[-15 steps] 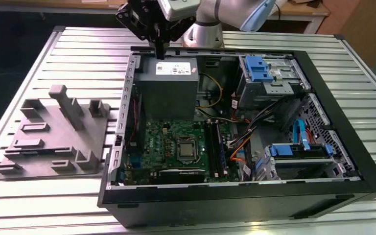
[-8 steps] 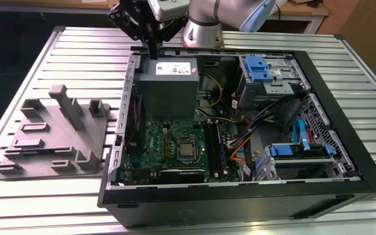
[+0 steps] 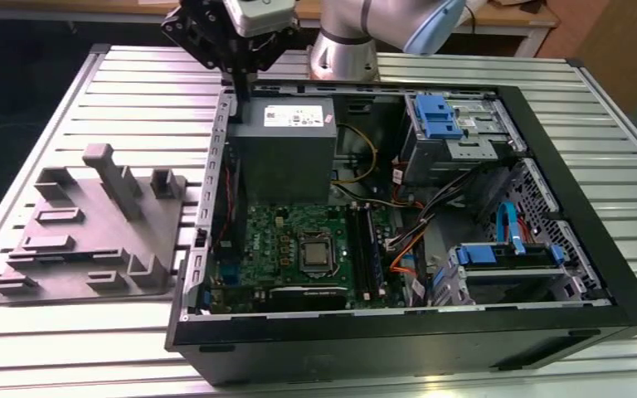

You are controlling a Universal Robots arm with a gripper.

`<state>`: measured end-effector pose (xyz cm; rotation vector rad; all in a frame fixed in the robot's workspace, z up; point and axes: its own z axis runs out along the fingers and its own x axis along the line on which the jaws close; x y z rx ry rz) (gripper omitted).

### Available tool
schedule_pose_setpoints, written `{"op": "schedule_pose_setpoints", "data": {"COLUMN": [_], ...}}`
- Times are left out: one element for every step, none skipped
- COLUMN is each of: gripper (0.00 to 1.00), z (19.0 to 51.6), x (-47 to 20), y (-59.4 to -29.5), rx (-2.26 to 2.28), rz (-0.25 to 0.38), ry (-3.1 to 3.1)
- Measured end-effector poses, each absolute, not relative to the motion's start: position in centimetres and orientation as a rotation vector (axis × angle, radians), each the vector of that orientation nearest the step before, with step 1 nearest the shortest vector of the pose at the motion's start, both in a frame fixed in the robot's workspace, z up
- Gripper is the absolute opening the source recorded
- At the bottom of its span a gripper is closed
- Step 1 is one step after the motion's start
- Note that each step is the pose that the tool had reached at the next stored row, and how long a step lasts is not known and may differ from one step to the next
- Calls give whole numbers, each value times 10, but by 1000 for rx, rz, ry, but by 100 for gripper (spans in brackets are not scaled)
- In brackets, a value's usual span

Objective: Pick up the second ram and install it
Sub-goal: 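Reach for the second ram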

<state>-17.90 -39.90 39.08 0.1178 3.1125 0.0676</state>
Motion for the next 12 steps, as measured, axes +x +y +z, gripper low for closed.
{"op": "schedule_pose_setpoints", "data": {"gripper": [7,7,7,7,7,7,7,7,7,7,7,7], "z": [391,391,390,390,390,390,390,389,389,389,388,388], "x": [-182,-184,-186,-189,-192,-194,-201,-207,-209,-212,-218,-221], "y": [-399,-399,-399,-399,-399,-399,-399,-399,-399,-399,-399,-399], "rx": [118,118,118,118,118,118,118,118,118,118,118,118], "rz": [68,68,68,68,68,68,68,68,68,68,68,68], "ry": [3112,3113,3113,3112,3112,3112,3112,3113,3112,3113,3112,3112]}}
